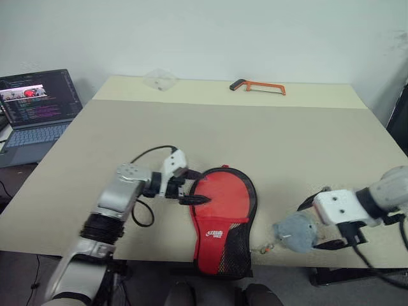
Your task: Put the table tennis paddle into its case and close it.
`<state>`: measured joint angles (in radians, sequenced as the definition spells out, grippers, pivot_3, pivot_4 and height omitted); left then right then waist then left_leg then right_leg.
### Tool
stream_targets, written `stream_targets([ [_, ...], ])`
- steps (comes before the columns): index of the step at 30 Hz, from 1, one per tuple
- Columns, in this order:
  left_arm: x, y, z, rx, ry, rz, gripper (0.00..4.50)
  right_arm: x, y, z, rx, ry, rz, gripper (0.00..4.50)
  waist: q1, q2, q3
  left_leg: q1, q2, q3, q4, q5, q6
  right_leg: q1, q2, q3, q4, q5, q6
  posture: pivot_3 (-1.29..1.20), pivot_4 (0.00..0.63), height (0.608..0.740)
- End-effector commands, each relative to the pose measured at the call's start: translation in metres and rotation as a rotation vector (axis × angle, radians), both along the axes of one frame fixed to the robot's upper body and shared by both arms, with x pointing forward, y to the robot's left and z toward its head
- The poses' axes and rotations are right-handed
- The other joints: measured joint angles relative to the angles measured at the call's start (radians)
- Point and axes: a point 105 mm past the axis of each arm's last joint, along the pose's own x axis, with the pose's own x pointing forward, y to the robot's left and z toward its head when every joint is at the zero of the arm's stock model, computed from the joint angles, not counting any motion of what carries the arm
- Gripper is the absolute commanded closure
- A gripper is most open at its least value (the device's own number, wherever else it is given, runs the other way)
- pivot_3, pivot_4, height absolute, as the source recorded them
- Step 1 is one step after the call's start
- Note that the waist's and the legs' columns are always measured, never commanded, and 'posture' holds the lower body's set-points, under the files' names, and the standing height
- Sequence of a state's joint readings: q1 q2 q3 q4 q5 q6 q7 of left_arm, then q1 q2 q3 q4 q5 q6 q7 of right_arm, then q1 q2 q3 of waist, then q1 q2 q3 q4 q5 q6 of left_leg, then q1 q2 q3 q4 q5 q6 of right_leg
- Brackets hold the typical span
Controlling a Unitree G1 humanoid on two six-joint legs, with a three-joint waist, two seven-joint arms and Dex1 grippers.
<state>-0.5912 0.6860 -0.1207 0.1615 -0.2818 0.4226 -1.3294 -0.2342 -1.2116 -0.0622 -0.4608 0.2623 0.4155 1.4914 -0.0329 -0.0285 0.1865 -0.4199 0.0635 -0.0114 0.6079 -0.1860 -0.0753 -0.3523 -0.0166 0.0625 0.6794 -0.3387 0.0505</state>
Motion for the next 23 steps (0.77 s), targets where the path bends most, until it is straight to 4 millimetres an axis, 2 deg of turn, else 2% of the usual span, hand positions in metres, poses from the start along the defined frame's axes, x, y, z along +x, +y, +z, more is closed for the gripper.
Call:
stream_targets([
  [1, -0.013, 0.024, 0.04, -0.037, -0.065, -0.002, 0.0, -0.003, -0.018, 0.02, 0.15, 0.066, -0.11, 0.02, 0.001, 0.0, 0.001, 0.0, 0.0, 0.0, 0.0, 0.0, 0.0, 0.0, 0.0, 0.0, 0.0, 0.0, 0.0, 0.0, 0.15, 0.74],
  [3, -0.017, 0.045, 0.051, -0.011, -0.078, 0.043, 0.0, 0.004, -0.035, 0.02, 0.229, 0.084, -0.22, 0.02, 0.001, -0.001, 0.002, 0.0, 0.0, 0.0, 0.0, 0.0, 0.0, 0.0, -0.001, 0.0, 0.0, 0.0, 0.0, 0.0, 0.15, 0.74],
  [5, -0.023, 0.061, 0.057, 0.015, -0.077, 0.073, 0.0, 0.008, -0.042, 0.022, 0.3, 0.087, -0.291, 0.02, 0.001, -0.001, 0.004, 0.0, 0.0, 0.0, 0.0, 0.0, 0.0, 0.0, -0.001, 0.0, 0.0, 0.0, 0.0, 0.0, 0.15, 0.74],
  [9, -0.032, 0.091, 0.062, 0.084, -0.07, 0.152, 0.0, 0.007, -0.05, 0.026, 0.401, 0.09, -0.39, 0.02, 0.001, 0.001, 0.006, 0.0, 0.0, 0.001, 0.0, 0.0, 0.0, -0.001, -0.001, 0.0, 0.001, 0.0, 0.0, 0.0, 0.15, 0.74],
  [11, -0.035, 0.101, 0.065, 0.096, -0.071, 0.186, 0.0, 0.005, -0.045, 0.029, 0.421, 0.089, -0.395, 0.02, 0.001, 0.001, 0.007, 0.0, 0.0, 0.001, 0.0, 0.0, 0.0, -0.001, -0.001, 0.0, 0.001, 0.0, 0.0, 0.0, 0.15, 0.74],
  [13, -0.037, 0.105, 0.065, 0.117, -0.074, 0.208, 0.0, 0.003, -0.04, 0.029, 0.413, 0.094, -0.391, 0.02, 0.001, 0.001, 0.007, 0.0, 0.0, 0.001, 0.0, 0.0, 0.0, -0.001, -0.001, 0.0, 0.001, 0.0, 0.0, 0.0, 0.15, 0.74],
  [17, -0.042, 0.099, 0.065, 0.096, -0.072, 0.223, 0.0, -0.003, -0.023, 0.027, 0.397, 0.126, -0.314, 0.02, 0.001, 0.0, 0.007, -0.001, 0.0, 0.002, 0.0, 0.0, 0.0, -0.002, -0.001, 0.0, 0.001, -0.001, 0.001, 0.0, 0.15, 0.74],
  [23, -0.049, 0.1, 0.063, 0.107, -0.066, 0.264, 0.0, 0.012, 0.006, 0.032, 0.4, 0.079, -0.18, 0.02, -0.005, 0.0, 0.01, -0.001, 0.001, 0.003, 0.0, 0.0, 0.0, -0.003, -0.001, 0.001, 0.001, -0.001, 0.001, 0.0, 0.15, 0.74],
])
